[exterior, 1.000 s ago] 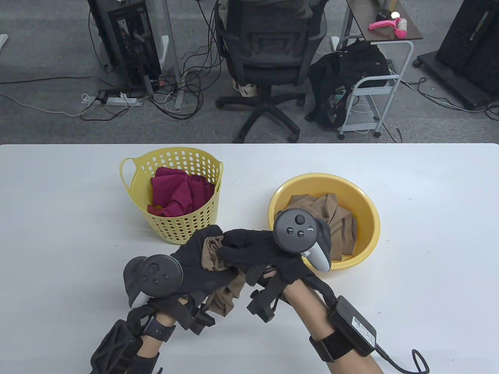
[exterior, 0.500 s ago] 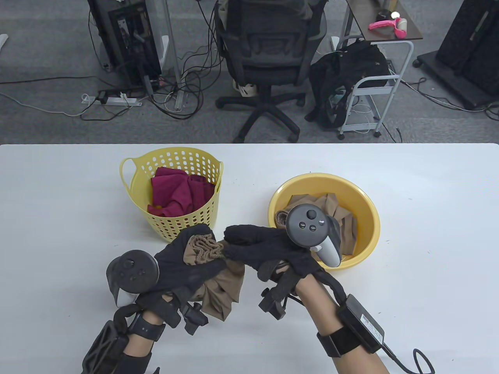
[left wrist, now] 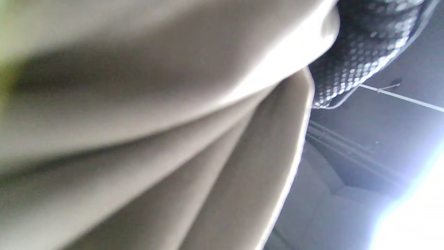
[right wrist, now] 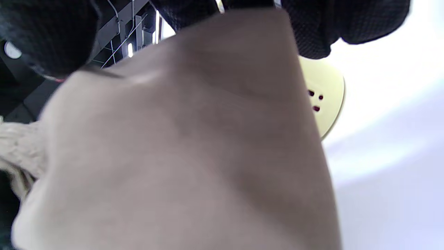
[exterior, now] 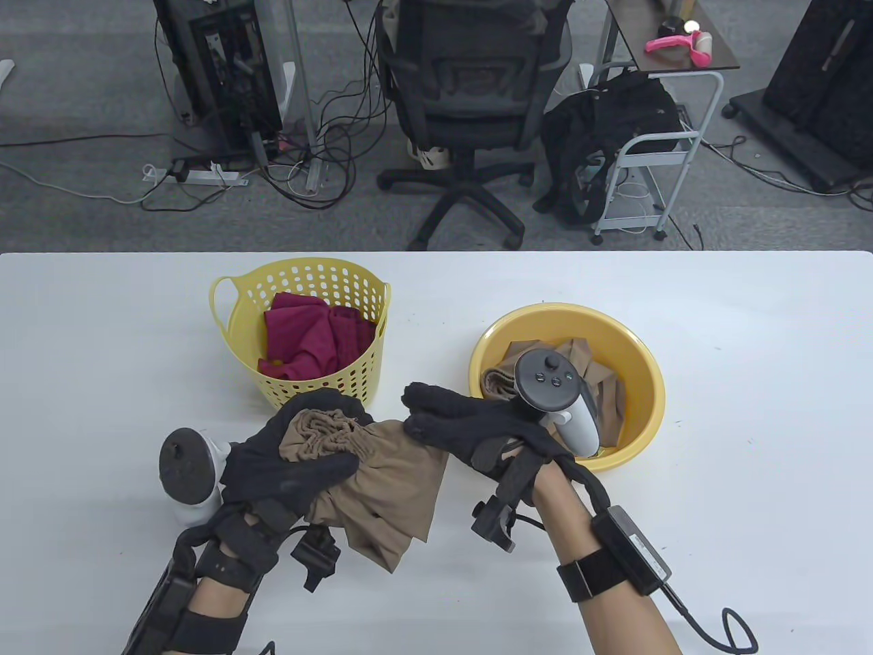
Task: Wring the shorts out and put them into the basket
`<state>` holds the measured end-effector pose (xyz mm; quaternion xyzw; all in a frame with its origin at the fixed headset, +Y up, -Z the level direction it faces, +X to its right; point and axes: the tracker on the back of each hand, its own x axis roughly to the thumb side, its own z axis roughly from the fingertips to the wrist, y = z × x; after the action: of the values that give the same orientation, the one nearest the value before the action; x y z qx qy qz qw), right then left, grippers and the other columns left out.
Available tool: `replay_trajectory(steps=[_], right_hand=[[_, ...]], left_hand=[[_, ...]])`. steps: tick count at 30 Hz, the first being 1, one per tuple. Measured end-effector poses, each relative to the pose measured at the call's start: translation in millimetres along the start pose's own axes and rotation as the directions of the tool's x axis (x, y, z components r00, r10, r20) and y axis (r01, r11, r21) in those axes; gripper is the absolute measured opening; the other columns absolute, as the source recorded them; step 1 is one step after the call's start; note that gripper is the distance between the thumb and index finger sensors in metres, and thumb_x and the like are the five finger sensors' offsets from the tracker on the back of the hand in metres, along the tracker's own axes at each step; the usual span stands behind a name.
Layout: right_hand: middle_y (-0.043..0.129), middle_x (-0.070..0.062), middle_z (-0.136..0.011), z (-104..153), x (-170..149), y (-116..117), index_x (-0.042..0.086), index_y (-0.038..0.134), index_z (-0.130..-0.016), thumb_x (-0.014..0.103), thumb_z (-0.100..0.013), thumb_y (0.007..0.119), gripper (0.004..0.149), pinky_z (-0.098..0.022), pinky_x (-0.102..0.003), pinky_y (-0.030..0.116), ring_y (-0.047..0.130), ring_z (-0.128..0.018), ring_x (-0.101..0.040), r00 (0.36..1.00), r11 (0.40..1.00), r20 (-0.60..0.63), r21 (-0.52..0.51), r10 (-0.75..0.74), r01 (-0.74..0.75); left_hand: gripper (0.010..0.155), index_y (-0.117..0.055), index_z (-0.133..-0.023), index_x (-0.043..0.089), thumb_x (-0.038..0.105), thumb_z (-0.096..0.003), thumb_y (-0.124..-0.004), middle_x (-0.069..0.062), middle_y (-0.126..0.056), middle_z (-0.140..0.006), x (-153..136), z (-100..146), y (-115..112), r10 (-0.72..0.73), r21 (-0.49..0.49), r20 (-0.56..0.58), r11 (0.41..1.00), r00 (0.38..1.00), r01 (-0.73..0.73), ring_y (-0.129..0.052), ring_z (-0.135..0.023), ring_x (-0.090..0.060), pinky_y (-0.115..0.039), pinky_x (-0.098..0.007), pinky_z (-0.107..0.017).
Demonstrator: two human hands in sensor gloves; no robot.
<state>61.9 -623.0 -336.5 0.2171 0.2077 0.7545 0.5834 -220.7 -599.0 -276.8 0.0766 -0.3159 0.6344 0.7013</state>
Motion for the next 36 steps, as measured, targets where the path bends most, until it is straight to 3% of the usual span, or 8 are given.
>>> replay_trajectory(steps=[8,13,17,21,25,31,36], right_hand=[[0.034,-0.038,-0.113,-8.1,-19.4,16.1,0.009,0.035,-0.117,0.081,-0.044,0.076,0.111,-0.059,-0.078,0.059,0.049,-0.090,-0.076,0.988,0.954,-0.042,0.259,-0.147,0.153],[0.019,-0.038,-0.112,-10.7,-25.2,36.0,0.010,0.015,-0.114,0.082,-0.042,0.079,0.121,-0.055,-0.084,0.061,0.040,-0.090,-0.080,0.984,0.860,-0.065,0.478,-0.167,0.178],[0.016,-0.038,-0.111,-11.9,-26.3,51.8,0.009,0.007,-0.110,0.080,-0.039,0.085,0.127,-0.053,-0.083,0.066,0.042,-0.089,-0.080,0.974,0.814,-0.047,0.541,-0.223,0.212],[0.016,-0.037,-0.110,-12.2,-25.5,62.4,0.004,0.003,-0.108,0.072,-0.039,0.091,0.131,-0.057,-0.073,0.073,0.047,-0.092,-0.075,0.950,0.784,-0.021,0.559,-0.312,0.269],[0.029,-0.036,-0.110,-11.5,-25.0,65.4,-0.002,0.008,-0.108,0.062,-0.038,0.098,0.131,-0.057,-0.057,0.080,0.068,-0.090,-0.062,0.951,0.798,-0.002,0.543,-0.310,0.261],[0.061,-0.025,-0.101,-8.7,-22.3,64.7,-0.004,0.028,-0.109,0.054,-0.036,0.103,0.120,-0.051,-0.040,0.084,0.087,-0.076,-0.040,0.975,0.852,0.012,0.490,-0.221,0.187],[0.071,-0.018,-0.092,-6.0,-18.2,64.6,-0.003,0.038,-0.108,0.050,-0.035,0.104,0.112,-0.045,-0.033,0.083,0.090,-0.066,-0.031,0.985,0.875,0.033,0.465,-0.171,0.136]], left_hand=[[0.074,-0.064,-0.100,0.022,0.054,-0.0443,-0.100,-0.012,-0.085,-0.098,-9.5,-6.2,-1.6,0.167,-0.073,0.052,0.984,0.985,-0.163,-0.100,-0.084,-0.039,-0.081,-0.064,-0.061],[0.074,-0.064,-0.100,0.022,0.054,-0.0443,-0.100,-0.013,-0.085,-0.098,-15.3,-9.2,-7.4,0.236,-0.105,0.056,0.968,0.970,-0.230,-0.100,-0.084,-0.040,-0.080,-0.065,-0.062],[0.074,-0.064,-0.100,0.022,0.054,-0.0446,-0.100,-0.013,-0.084,-0.099,-16.7,-10.4,-13.0,0.230,-0.113,0.050,0.968,0.972,-0.223,-0.099,-0.085,-0.040,-0.080,-0.065,-0.062],[0.074,-0.064,-0.100,0.022,0.054,-0.0447,-0.100,-0.013,-0.084,-0.100,-17.3,-10.8,-16.7,0.217,-0.111,0.041,0.971,0.975,-0.212,-0.098,-0.086,-0.040,-0.079,-0.065,-0.063],[0.074,-0.064,-0.101,0.021,0.053,-0.0452,-0.100,-0.014,-0.082,-0.101,-17.5,-10.1,-17.2,0.198,-0.113,0.034,0.975,0.980,-0.193,-0.097,-0.088,-0.041,-0.077,-0.065,-0.064],[0.072,-0.064,-0.100,0.023,0.053,-0.0455,-0.100,-0.013,-0.079,-0.104,-17.9,-9.3,-17.8,0.157,-0.094,0.021,0.984,0.987,-0.155,-0.094,-0.091,-0.041,-0.075,-0.063,-0.067],[0.070,-0.065,-0.100,0.024,0.053,-0.0464,-0.099,-0.013,-0.077,-0.105,-18.5,-8.7,-18.1,0.162,-0.075,0.013,0.984,0.987,-0.161,-0.091,-0.092,-0.041,-0.073,-0.062,-0.068]])
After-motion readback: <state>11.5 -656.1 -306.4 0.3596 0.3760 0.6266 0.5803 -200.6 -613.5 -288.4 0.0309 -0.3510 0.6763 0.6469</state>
